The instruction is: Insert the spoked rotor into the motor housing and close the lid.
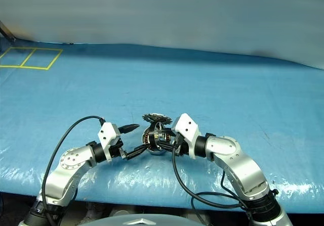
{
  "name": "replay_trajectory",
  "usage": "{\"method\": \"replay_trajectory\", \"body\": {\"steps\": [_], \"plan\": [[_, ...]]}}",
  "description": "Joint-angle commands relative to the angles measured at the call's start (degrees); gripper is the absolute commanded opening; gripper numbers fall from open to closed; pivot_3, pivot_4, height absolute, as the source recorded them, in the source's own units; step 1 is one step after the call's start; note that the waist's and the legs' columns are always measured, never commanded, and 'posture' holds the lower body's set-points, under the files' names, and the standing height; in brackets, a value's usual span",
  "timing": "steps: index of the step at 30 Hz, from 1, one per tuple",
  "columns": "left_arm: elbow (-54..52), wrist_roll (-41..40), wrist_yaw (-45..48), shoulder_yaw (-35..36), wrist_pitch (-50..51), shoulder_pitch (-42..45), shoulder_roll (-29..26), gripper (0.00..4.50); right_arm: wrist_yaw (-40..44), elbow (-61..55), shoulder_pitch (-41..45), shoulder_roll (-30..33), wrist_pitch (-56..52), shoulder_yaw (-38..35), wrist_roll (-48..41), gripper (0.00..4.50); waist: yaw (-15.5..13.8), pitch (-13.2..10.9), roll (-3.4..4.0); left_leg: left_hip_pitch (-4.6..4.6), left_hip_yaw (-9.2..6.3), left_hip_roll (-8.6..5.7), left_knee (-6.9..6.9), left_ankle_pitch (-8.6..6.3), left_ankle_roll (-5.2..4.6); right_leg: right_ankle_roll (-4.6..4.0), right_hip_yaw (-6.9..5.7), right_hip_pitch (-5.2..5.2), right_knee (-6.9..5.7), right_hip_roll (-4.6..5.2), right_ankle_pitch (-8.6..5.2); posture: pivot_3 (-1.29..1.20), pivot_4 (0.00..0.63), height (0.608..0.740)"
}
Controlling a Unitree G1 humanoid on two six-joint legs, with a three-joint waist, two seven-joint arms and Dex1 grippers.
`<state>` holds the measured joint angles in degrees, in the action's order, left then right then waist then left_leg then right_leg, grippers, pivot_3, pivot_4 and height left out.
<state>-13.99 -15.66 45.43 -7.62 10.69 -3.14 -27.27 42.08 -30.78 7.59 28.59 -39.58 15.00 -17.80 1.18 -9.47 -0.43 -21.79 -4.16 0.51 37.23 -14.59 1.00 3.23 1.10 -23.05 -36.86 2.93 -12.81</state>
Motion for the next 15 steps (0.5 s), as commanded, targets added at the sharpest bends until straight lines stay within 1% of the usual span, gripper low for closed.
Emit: {"method": "replay_trajectory", "body": {"steps": [1, 5, 9, 15], "plan": [[-1.34, 0.31, -0.11, -0.03, -0.80, -0.20, -0.15, 4.50, 0.90, -0.68, 1.79, 2.14, 2.82, 1.20, 2.01, 1.75, 0.01, 0.00, 0.00, 0.00, 0.00, 0.00, 0.00, 0.00, 0.00, 0.00, 0.00, 0.00, 0.00, 0.00, 0.00, 0.00, 0.150, 0.740], [-1.54, 0.51, -0.40, -0.02, -1.15, -0.97, -0.03, 4.50, 1.65, -0.60, 2.92, 4.20, 4.07, 2.38, 3.48, 1.75, 0.05, -0.01, -0.01, 0.00, -0.01, 0.01, -0.02, 0.00, 0.00, -0.01, -0.01, -0.01, 0.00, 0.00, 0.00, 0.00, 0.150, 0.740], [-1.53, 0.66, -0.61, -0.02, -1.14, -1.12, 0.19, 4.50, 2.15, -0.83, 3.90, 4.63, 4.49, 2.30, 3.47, 1.75, 0.03, -0.01, -0.02, 0.00, 0.01, 0.01, 0.00, 0.00, 0.00, 0.00, 0.00, 0.00, 0.00, 0.00, 0.00, 0.00, 0.150, 0.740], [-1.26, 0.84, -0.61, -0.16, -1.50, -1.28, 0.65, 4.50, 1.53, 0.08, 5.52, 5.24, 5.27, 3.12, 5.88, 1.75, 0.05, -0.02, -0.03, 0.00, 0.00, 0.01, -0.01, 0.00, 0.00, 0.00, -0.01, -0.01, 0.00, 0.00, 0.00, 0.00, 0.150, 0.740]]}}
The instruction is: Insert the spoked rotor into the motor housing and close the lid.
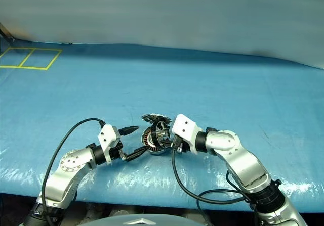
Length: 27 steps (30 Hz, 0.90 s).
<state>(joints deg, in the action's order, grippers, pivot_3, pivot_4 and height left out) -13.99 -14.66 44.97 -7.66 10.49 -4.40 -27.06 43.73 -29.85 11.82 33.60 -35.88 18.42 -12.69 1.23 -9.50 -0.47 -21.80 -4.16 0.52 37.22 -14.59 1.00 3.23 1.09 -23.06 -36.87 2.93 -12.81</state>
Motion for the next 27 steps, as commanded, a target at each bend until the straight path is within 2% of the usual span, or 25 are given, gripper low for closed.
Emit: {"method": "replay_trajectory", "body": {"steps": [1, 12, 19, 27], "plan": [[-1.14, -0.15, -0.08, -0.23, -1.34, 0.05, 0.54, 4.50, 0.02, -0.45, 1.59, 0.67, 1.83, 0.12, 1.51, 1.75, -0.02, 0.00, 0.00, 0.00, 0.00, 0.00, 0.00, 0.00, 0.00, 0.00, 0.00, 0.00, 0.00, 0.00, 0.00, 0.00, 0.150, 0.740], [-4.23, -1.23, -0.11, -0.88, 0.90, 0.64, 0.89, 4.50, 1.73, 1.60, 3.02, 2.54, 4.49, 4.23, 6.32, 1.75, -0.07, 0.00, -0.01, 0.00, 0.00, -0.01, 0.01, 0.00, 0.00, 0.00, 0.00, 0.01, 0.01, 0.00, 0.00, 0.00, 0.150, 0.740], [-4.84, -1.12, -0.64, -0.96, 2.01, 1.17, 0.83, 4.50, 0.93, 2.54, 3.53, 1.31, 4.49, 4.82, 7.97, 3.97, -0.05, 0.00, -0.01, 0.00, -0.01, -0.01, 0.01, 0.00, 0.00, 0.01, 0.00, 0.02, 0.00, 0.00, 0.01, 0.00, 0.150, 0.740], [-4.06, -2.46, 0.51, 0.18, 2.33, 0.37, -0.29, 4.50, 1.72, 1.86, 3.46, -0.29, 4.81, 2.92, 6.04, 3.97, -0.03, 0.00, -0.01, 0.00, -0.01, -0.01, 0.01, 0.00, 0.00, 0.02, 0.00, 0.01, 0.00, 0.00, 0.02, 0.00, 0.150, 0.740]]}}
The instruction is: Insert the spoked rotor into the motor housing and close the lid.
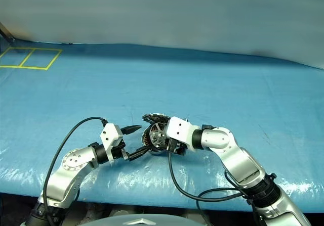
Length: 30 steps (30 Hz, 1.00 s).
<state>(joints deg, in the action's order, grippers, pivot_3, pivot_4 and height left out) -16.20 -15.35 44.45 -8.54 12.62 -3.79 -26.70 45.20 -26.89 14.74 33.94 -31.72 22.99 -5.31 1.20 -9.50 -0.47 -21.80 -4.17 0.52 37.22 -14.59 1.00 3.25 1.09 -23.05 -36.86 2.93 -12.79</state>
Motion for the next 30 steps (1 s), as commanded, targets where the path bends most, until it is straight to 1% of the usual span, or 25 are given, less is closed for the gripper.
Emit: {"method": "replay_trajectory", "body": {"steps": [1, 8, 11, 16, 25, 28, 30], "plan": [[-1.99, -2.41, 1.55, 1.50, 0.70, -0.56, -1.17, 4.50, 0.27, -1.10, 0.55, -0.75, 0.62, -1.70, -1.40, 3.97, 0.02, 0.00, 0.00, 0.00, 0.00, 0.00, 0.00, 0.00, 0.00, 0.00, 0.00, 0.00, 0.00, 0.00, 0.00, 0.00, 0.150, 0.740], [-2.56, -2.29, 3.17, 4.12, 1.44, -3.17, -6.84, 4.50, 0.46, -0.63, 0.61, -1.05, 0.71, -1.62, -1.55, 3.97, 0.11, -0.01, 0.00, 0.00, 0.00, 0.01, -0.01, 0.00, 0.00, -0.05, -0.01, -0.02, -0.01, 0.00, -0.03, 0.00, 0.150, 0.740], [-2.65, -2.59, 3.08, 5.40, 1.35, -3.97, -7.84, 4.50, 0.69, -0.34, 0.71, -1.12, 0.74, -1.76, -1.74, 3.97, 0.12, -0.03, -0.03, 0.00, 0.01, 0.01, -0.01, 0.00, 0.00, -0.05, 0.00, -0.03, -0.01, 0.00, -0.03, 0.00, 0.150, 0.740], [-3.43, -2.32, 2.19, 5.52, 1.41, -3.82, -7.23, 4.50, 0.68, 0.51, 1.10, -1.20, 1.30, -1.48, -1.01, 3.97, 0.02, -0.05, -0.05, 0.00, 0.01, 0.01, -0.01, 0.00, 0.00, -0.05, 0.00, -0.03, -0.01, 0.00, -0.03, 0.00, 0.150, 0.740], [-4.11, -1.53, 0.72, 3.41, 1.57, -3.09, -5.21, 4.50, 1.32, 0.26, 1.75, -2.37, 1.91, -1.41, -1.53, 3.97, 0.07, -0.05, -0.06, 0.00, 0.01, 0.01, -0.02, 0.00, 0.00, -0.04, 0.00, -0.03, -0.01, 0.00, -0.02, 0.00, 0.150, 0.740], [-4.31, -1.55, 0.51, 3.33, 1.64, -3.04, -5.04, 4.50, 1.82, -0.46, 2.29, -1.59, 2.64, -1.31, -0.62, 3.97, 0.08, -0.05, -0.06, 0.00, 0.01, 0.01, -0.01, 0.00, 0.00, -0.04, 0.00, -0.03, -0.02, 0.00, -0.02, 0.00, 0.150, 0.740], [-4.37, -1.59, 0.40, 3.29, 1.68, -3.04, -5.04, 4.50, 3.44, -2.49, 3.15, 0.53, 3.07, -0.95, 0.12, 3.97, 0.08, -0.07, -0.04, 0.00, 0.01, 0.01, -0.01, 0.00, 0.00, -0.04, 0.00, -0.03, -0.02, 0.00, -0.02, 0.00, 0.150, 0.740]]}}
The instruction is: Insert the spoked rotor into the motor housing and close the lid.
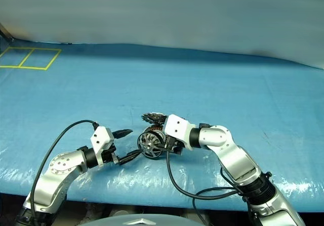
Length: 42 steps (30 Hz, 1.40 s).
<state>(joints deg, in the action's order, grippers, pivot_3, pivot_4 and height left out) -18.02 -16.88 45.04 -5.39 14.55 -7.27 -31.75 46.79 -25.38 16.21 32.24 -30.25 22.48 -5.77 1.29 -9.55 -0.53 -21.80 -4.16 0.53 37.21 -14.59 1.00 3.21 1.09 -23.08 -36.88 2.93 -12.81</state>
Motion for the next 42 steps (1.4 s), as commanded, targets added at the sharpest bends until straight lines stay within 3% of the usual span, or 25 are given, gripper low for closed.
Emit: {"method": "replay_trajectory", "body": {"steps": [1, 6, 9, 19, 23, 27, 37, 42], "plan": [[-2.59, -0.07, -0.23, 0.12, -0.21, 0.44, 0.02, 4.50, 2.55, -4.88, 1.95, 2.95, 1.51, -0.50, 0.43, 3.97, -0.01, -0.02, 0.02, 0.00, 0.01, -0.01, 0.00, 0.00, 0.00, 0.00, 0.01, 0.00, 0.01, 0.00, 0.00, 0.00, 0.150, 0.740], [-2.67, -0.04, -0.30, 0.03, -0.20, 0.42, 0.00, 4.50, 6.09, -9.73, 4.13, 6.73, 0.35, -2.09, -1.45, 3.97, -0.03, -0.04, 0.00, -0.01, 0.01, 0.00, -0.03, 0.00, 0.00, 0.01, 0.00, -0.04, 0.00, 0.01, 0.00, 0.00, 0.150, 0.740], [-2.83, 0.00, -0.14, -0.13, -0.12, 0.38, -0.17, 4.50, 8.67, -13.96, 3.77, 5.23, -4.37, -3.70, -9.89, 3.97, -0.02, -0.04, 0.00, -0.01, -0.01, 0.02, -0.05, 0.00, 0.00, 0.03, -0.02, -0.04, 0.00, 0.00, 0.02, 0.00, 0.150, 0.740], [-3.40, -0.05, -0.09, -0.31, 1.12, 0.85, -0.63, 4.50, 13.00, -11.21, 8.35, 1.63, -10.43, 2.70, -17.30, 3.97, 0.09, -0.04, -0.01, 0.00, -0.01, 0.03, -0.01, 0.00, 0.00, -0.03, -0.02, -0.03, -0.02, 0.00, -0.01, 0.00, 0.150, 0.740], [-4.43, 0.11, -0.38, -0.79, 1.82, 0.20, -0.54, 4.50, 12.83, -4.25, 10.77, -0.66, -8.41, 6.10, -14.32, 3.97, 0.10, -0.04, -0.01, -0.01, 0.00, 0.01, -0.03, 0.00, 0.00, 0.01, -0.02, -0.04, -0.01, 0.00, 0.03, 0.00, 0.150, 0.740], [-5.35, 0.08, -0.71, -0.44, 2.20, -1.12, -0.70, 4.50, 11.54, 0.96, 13.15, 1.27, -0.86, 12.69, -2.92, 3.97, 0.10, -0.04, -0.01, -0.01, 0.03, 0.01, -0.03, 0.00, 0.01, 0.01, -0.01, -0.07, -0.01, 0.01, 0.03, 0.00, 0.150, 0.740], [-3.73, 0.79, -1.02, -0.46, 0.42, -1.37, -0.23, 4.50, 13.27, 2.66, 12.52, 2.62, 2.27, 14.02, 2.48, 3.97, 0.06, -0.05, -0.01, -0.04, 0.02, 0.02, -0.06, 0.01, 0.01, 0.08, -0.02, -0.11, -0.02, 0.01, 0.07, 0.00, 0.150, 0.740], [-1.26, 1.49, -0.66, -1.01, -1.40, -0.01, 0.41, 4.50, 13.42, 2.41, 12.73, 3.02, 1.19, 9.84, 0.90, 3.97, 0.03, -0.05, -0.01, -0.03, 0.01, 0.01, -0.04, 0.01, 0.02, 0.06, -0.02, -0.10, -0.03, 0.00, 0.06, 0.00, 0.150, 0.740]]}}
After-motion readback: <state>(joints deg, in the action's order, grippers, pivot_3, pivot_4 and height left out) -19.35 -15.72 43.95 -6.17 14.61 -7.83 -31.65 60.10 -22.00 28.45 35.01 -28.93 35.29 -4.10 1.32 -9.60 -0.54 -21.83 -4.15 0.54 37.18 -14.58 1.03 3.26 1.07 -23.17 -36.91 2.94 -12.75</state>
